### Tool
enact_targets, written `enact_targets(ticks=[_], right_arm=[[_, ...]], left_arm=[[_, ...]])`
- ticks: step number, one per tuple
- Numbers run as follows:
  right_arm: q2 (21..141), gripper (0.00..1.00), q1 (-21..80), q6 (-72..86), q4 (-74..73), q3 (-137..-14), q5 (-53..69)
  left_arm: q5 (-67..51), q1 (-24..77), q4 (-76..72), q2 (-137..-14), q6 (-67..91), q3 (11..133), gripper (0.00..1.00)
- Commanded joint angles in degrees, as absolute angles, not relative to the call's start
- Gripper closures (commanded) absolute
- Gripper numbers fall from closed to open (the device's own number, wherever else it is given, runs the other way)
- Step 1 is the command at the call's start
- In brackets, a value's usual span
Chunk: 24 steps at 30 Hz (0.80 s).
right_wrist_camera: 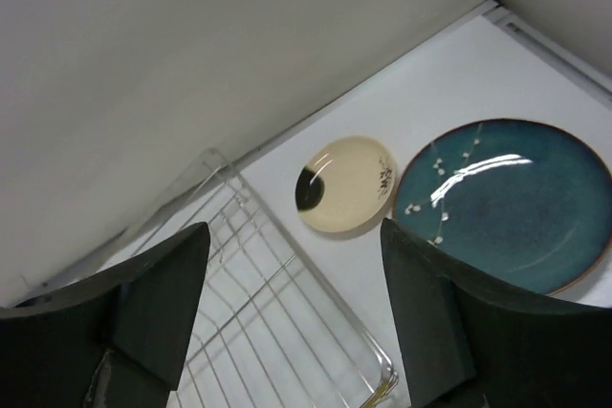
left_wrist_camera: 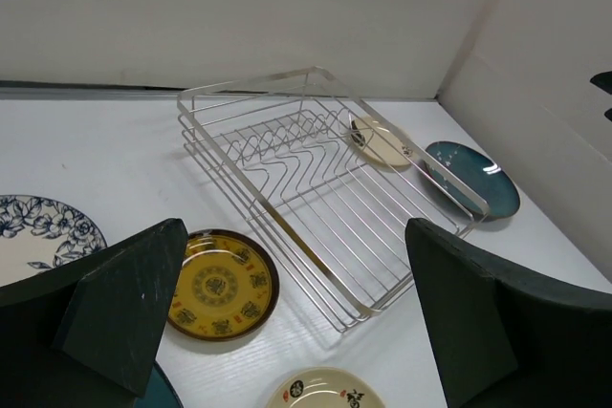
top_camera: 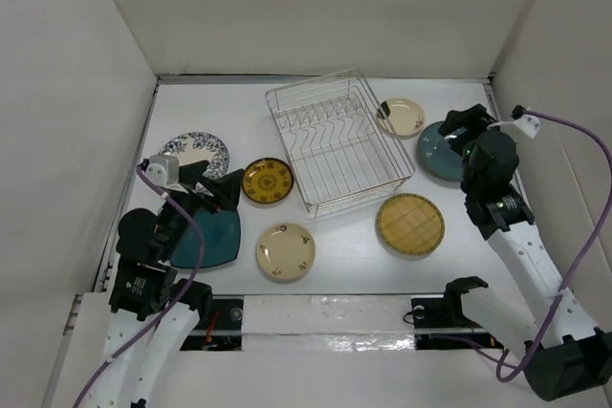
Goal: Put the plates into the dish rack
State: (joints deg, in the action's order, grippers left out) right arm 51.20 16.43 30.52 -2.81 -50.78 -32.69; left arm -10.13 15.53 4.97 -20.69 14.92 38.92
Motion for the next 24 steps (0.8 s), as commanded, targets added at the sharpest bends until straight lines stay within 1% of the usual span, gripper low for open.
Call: enact_targets(ticks=[1,2,3,4,5,6,7,10,13,14,15,16,17,18,19,20,21,22,24], right_arm=[[49.05,0.21,8.56,35.33,-6.15,-47.47,-24.04],[48.78,0.31,6.79,37.33,-6.33,-46.33,-21.91],[48.26,0.43,5.03,38.66,-6.24,-43.88,-19.8],[48.08,0.57,3.44,39.54,-5.81,-42.38,-14.38],[47.9,0.85,1.17,41.46,-5.37,-41.06,-12.41],[47.64,0.97,0.45,42.7,-6.06,-38.78,-11.35],[47.2,1.0,-0.26,43.06,-6.85,-37.8,-9.08],[46.15,1.0,-1.41,43.5,-12.38,-34.82,-6.69],[41.94,1.0,-2.02,46.13,-20.45,-30.87,-6.33],[41.14,0.98,-2.02,46.58,-22.22,-29.98,-6.24],[40.61,0.92,-2.63,46.93,-24.06,-29.45,-6.59],[40.43,0.83,-2.64,47.02,-25.39,-29.01,-7.72],[40.78,0.65,-2.64,46.59,-26.71,-28.39,-7.65],[42.26,0.58,-2.64,46.32,-27.33,-28.48,-7.21],[43.15,0.51,-3.68,45.97,-27.77,-28.48,-5.55],[43.85,0.41,-4.21,45.1,-28.12,-28.39,-4.06],[45.16,0.38,-4.22,44.65,-28.04,-28.13,-2.39],[45.7,0.36,-5.0,44.47,-28.21,-27.95,-0.46],[46.75,0.33,-5.01,45.0,-28.65,-26.9,2.28]], left_arm=[[-11.51,16.44,2.2,-19.78,14.59,38.85,0.01],[-11.77,16.44,2.02,-19.6,14.59,38.67,0.01],[-12.56,16.44,2.02,-19.43,14.59,38.76,0.01],[-13.09,16.44,1.93,-19.08,14.5,38.67,0.01],[-13.44,16.44,1.67,-18.9,14.33,38.58,0.01],[-14.4,16.44,0.97,-18.72,14.33,38.5,0.01],[-15.46,16.44,0.62,-18.37,14.33,38.5,0.01],[-15.3,16.44,0.35,-18.11,14.68,38.06,0.01],[-14.24,16.44,0.35,-17.67,15.2,37.79,0.01],[-13.89,17.04,0.35,-17.58,15.21,37.97,0.01],[-13.63,17.05,0.35,-17.58,15.03,37.97,0.03],[-13.8,17.05,0.35,-17.32,15.03,37.97,0.18],[-13.8,17.57,0.35,-17.31,15.03,37.79,0.28],[-13.54,17.58,0.35,-17.4,14.94,37.71,0.43],[-13.01,17.58,0.35,-17.58,14.94,37.79,0.74],[-12.75,17.58,0.53,-17.67,14.94,37.88,0.83],[-12.57,17.58,0.61,-17.75,15.03,37.97,0.9],[-12.48,18.1,0.53,-17.93,14.94,37.97,0.96],[-12.39,18.11,0.53,-18.1,14.94,37.97,0.94]])
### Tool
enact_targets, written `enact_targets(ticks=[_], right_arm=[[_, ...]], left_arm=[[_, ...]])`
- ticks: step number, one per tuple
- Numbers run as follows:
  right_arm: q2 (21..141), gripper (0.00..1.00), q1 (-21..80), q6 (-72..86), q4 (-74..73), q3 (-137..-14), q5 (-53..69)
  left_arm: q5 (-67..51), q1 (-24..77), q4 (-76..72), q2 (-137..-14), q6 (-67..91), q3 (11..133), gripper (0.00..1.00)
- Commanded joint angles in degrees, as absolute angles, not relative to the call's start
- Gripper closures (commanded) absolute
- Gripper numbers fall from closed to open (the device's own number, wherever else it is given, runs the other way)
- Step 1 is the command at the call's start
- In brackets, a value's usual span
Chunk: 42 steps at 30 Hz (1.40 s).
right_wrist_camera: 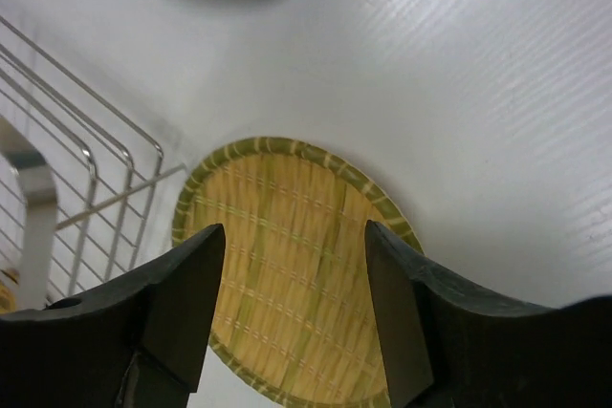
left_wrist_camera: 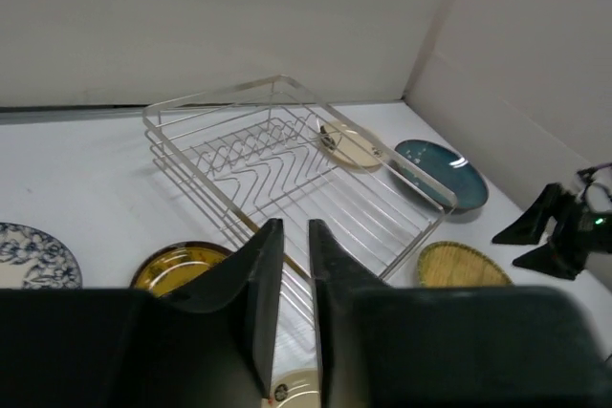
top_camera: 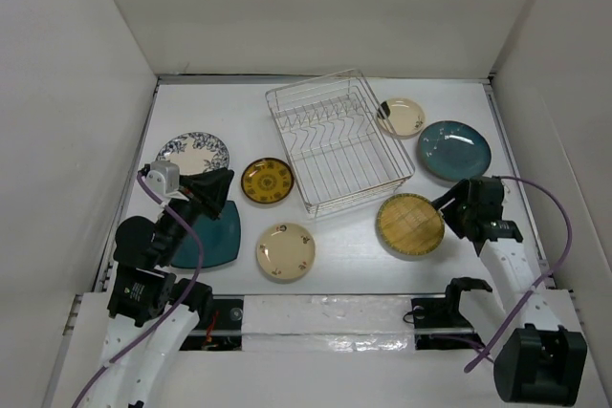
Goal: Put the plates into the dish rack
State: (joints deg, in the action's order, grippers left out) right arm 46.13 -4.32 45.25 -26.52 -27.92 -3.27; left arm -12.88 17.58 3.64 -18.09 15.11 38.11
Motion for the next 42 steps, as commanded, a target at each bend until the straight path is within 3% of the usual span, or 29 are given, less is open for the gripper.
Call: enact_targets(ticks=[1,4,7,10,17,21,32,36,42], right_arm=[[47.8,0.31,-5.62,45.0,-28.57,-26.55,3.5],[50.52,0.26,-5.62,45.53,-30.14,-27.85,2.56],[53.6,0.24,-5.62,44.12,-33.65,-32.76,-2.08],[54.41,0.25,-6.24,42.98,-34.63,-35.33,-4.67],[57.55,0.65,-0.72,40.26,-30.15,-36.38,3.22],[68.61,0.72,8.33,40.86,-28.3,-37.61,6.07],[68.99,0.7,-1.13,45.53,-23.3,-35.33,-6.93],[73.63,0.65,-5.89,42.28,-14.25,-35.15,-0.35],[75.33,0.7,-4.49,41.4,-14.5,-39.81,-0.7]], left_arm=[[-12.39,18.11,0.53,-18.19,15.03,37.97,0.83],[-12.04,18.11,0.7,-18.02,15.12,37.97,0.58],[-11.95,18.11,1.14,-17.58,15.12,38.14,0.53],[-11.78,18.11,1.14,-17.4,14.94,38.32,0.52],[-11.43,18.11,1.14,-17.58,14.77,38.41,0.52],[-11.25,18.11,1.14,-17.58,14.77,38.41,0.52],[-10.81,18.11,1.32,-17.05,14.77,38.5,0.52],[-10.72,18.11,1.32,-16.79,14.59,38.5,0.51],[-10.28,18.11,1.58,-16.44,14.77,38.41,0.51]])
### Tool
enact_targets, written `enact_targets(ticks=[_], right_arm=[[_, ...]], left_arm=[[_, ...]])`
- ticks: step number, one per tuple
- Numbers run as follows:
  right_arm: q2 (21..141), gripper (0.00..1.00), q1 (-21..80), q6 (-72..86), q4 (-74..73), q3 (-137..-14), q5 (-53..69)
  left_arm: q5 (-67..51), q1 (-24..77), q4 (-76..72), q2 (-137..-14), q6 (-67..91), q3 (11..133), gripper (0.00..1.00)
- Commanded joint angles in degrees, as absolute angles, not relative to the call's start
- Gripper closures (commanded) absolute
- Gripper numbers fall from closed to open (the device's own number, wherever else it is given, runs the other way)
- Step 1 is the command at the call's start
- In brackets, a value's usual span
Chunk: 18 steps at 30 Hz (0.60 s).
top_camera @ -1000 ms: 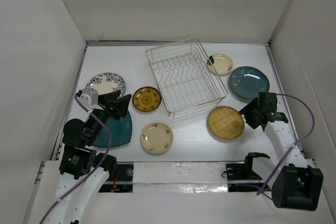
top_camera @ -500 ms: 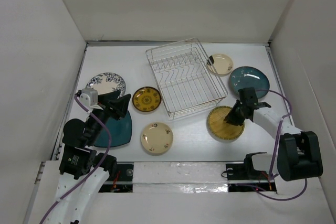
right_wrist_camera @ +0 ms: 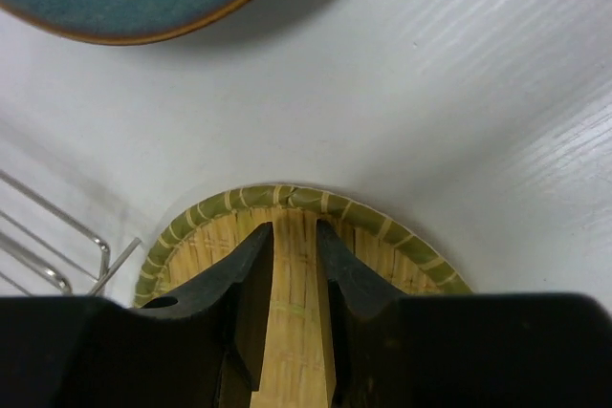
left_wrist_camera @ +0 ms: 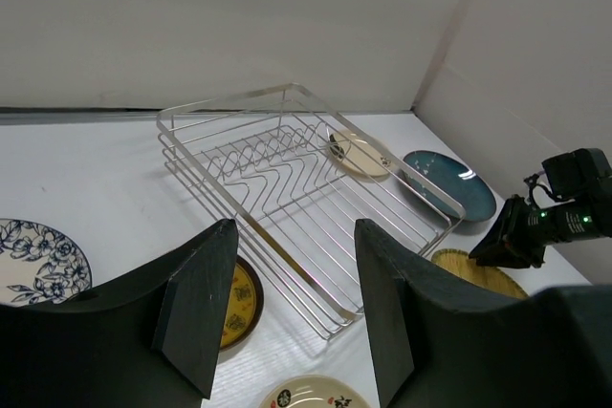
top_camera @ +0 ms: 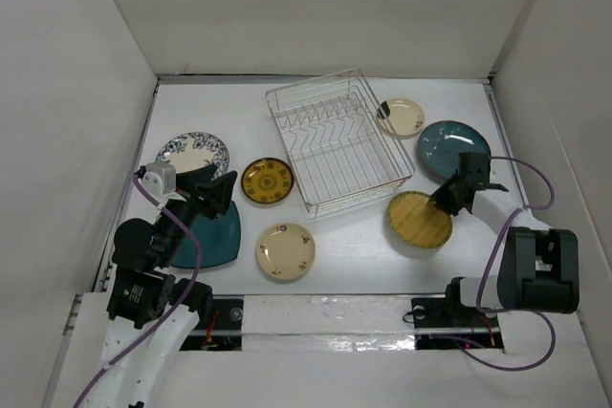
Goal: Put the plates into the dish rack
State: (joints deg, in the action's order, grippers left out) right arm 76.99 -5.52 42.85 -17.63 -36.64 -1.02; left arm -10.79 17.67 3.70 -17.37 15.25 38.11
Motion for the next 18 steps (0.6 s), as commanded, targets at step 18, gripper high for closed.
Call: enact_targets(ticks=[18], right_arm=[[70.92,0.7,0.8,42.9,-19.6,-32.16,-3.5]], left_arm=[[-10.46,18.11,1.49,-16.17,14.85,38.32,0.51]])
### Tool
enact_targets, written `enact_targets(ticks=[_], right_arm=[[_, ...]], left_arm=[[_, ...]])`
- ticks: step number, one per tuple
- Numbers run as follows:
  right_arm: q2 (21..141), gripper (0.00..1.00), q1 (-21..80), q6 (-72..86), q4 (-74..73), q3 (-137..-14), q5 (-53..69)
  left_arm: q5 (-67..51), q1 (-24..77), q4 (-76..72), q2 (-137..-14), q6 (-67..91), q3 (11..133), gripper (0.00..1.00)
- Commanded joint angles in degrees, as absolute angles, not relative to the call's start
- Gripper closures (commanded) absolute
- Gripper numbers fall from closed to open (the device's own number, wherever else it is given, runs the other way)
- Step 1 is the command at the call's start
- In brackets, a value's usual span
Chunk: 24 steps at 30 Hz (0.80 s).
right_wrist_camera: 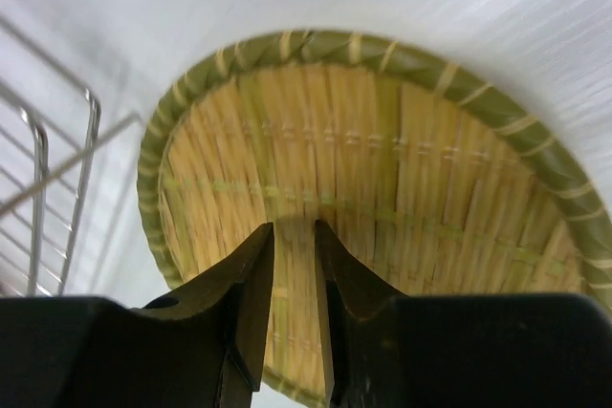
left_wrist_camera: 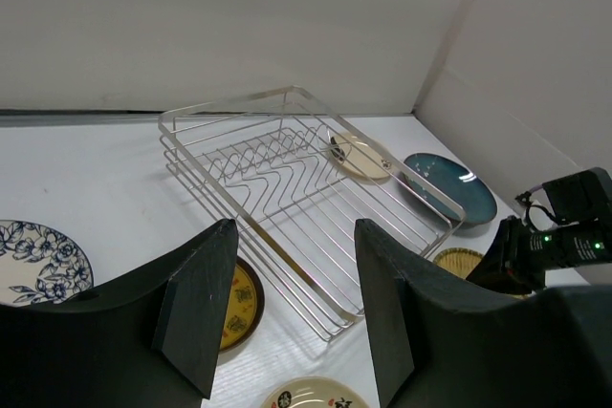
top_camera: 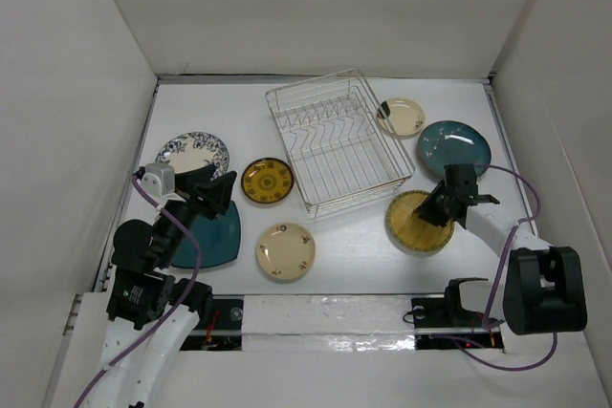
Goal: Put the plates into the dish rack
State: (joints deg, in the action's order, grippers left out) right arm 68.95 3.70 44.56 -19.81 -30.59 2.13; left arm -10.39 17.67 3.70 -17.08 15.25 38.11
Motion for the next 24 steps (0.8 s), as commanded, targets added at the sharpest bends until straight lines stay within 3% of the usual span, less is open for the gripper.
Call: enact_targets(ticks=[1,6,10,12,17,24], right_arm=[[71.36,0.7,-0.17,42.8,-18.99,-32.69,-4.82],[71.89,0.69,-5.53,39.56,-10.73,-34.71,-7.74],[72.43,0.65,-5.54,37.88,-14.32,-38.84,-3.96],[67.19,0.63,-5.54,39.19,-16.25,-38.24,-4.04],[52.14,0.4,-11.59,44.73,-20.56,-29.99,-12.99],[56.68,0.33,-18.11,44.22,-25.74,-32.51,-15.1]], left_arm=[[-10.37,18.11,1.49,-16.0,14.85,38.32,0.51],[-10.28,18.11,1.49,-15.82,14.94,38.41,0.51],[-10.11,18.11,1.58,-15.91,14.94,38.32,0.51],[-10.02,18.11,1.5,-15.73,14.94,38.41,0.51],[-9.67,18.11,1.49,-14.77,14.94,38.41,0.51],[-8.53,20.57,1.41,-13.1,14.68,38.67,0.51]])
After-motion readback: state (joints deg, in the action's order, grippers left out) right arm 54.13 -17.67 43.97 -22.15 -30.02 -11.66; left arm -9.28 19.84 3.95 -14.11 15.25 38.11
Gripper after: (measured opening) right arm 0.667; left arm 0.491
